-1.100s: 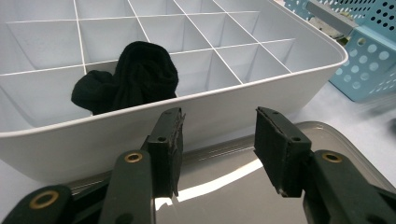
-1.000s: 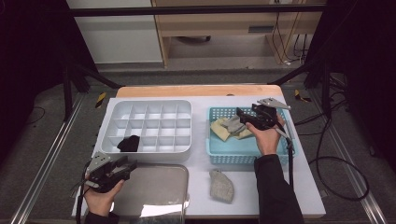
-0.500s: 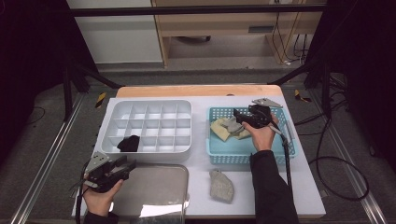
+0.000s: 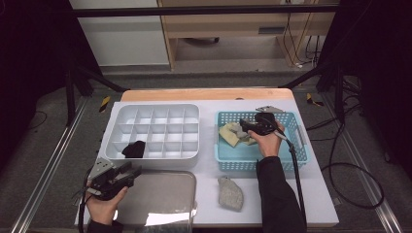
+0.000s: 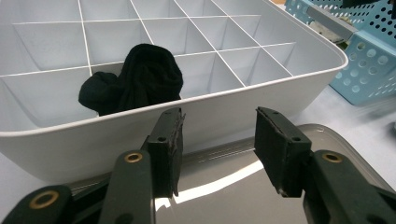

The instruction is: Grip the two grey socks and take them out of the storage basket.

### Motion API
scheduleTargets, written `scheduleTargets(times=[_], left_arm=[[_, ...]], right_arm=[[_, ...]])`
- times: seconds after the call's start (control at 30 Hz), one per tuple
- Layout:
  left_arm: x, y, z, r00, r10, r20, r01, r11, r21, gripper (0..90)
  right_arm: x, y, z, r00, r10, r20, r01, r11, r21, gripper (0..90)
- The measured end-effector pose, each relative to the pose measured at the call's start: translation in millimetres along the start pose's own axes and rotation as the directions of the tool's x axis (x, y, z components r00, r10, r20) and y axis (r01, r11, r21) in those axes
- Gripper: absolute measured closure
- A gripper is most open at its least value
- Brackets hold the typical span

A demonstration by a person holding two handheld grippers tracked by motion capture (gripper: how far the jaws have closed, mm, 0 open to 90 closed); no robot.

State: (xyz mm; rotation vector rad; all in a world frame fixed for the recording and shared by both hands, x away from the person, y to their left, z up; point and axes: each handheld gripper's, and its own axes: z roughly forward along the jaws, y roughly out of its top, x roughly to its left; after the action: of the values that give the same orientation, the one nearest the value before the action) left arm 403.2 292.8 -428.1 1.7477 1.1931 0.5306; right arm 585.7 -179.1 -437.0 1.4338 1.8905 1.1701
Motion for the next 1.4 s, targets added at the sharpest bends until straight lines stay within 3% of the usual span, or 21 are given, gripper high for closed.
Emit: scheduleTargets(times=[0.3, 0.77, 1.17, 1.4], left_arm=[[-0.4, -0.3, 0.5, 1.0, 0.002, -0.002, -0.002, 1.0, 0.003, 51.2], [-1.2, -1.3, 3.0, 1.0, 0.005, -0.002, -0.005, 0.9999, 0.012, 51.2], [-1.2, -1.7, 3.5, 1.0, 0.005, -0.003, -0.005, 0.9999, 0.014, 51.2], [-1.2, -1.8, 3.9, 1.0, 0.007, -0.003, -0.007, 0.9999, 0.015, 51.2]], right_arm=[[-0.5, -5.1, 5.2, 0.9998, 0.0, 0.019, -0.001, 0.999, 0.044, 33.0], [-7.7, -14.4, 10.1, 0.998, 0.045, 0.044, -0.048, 0.996, 0.081, 36.9], [-9.2, -15.9, 9.3, 0.9964, 0.067, 0.053, -0.073, 0.989, 0.127, 53.3], [-8.4, -16.1, 8.3, 0.9972, 0.047, 0.057, -0.055, 0.987, 0.15, 65.2]])
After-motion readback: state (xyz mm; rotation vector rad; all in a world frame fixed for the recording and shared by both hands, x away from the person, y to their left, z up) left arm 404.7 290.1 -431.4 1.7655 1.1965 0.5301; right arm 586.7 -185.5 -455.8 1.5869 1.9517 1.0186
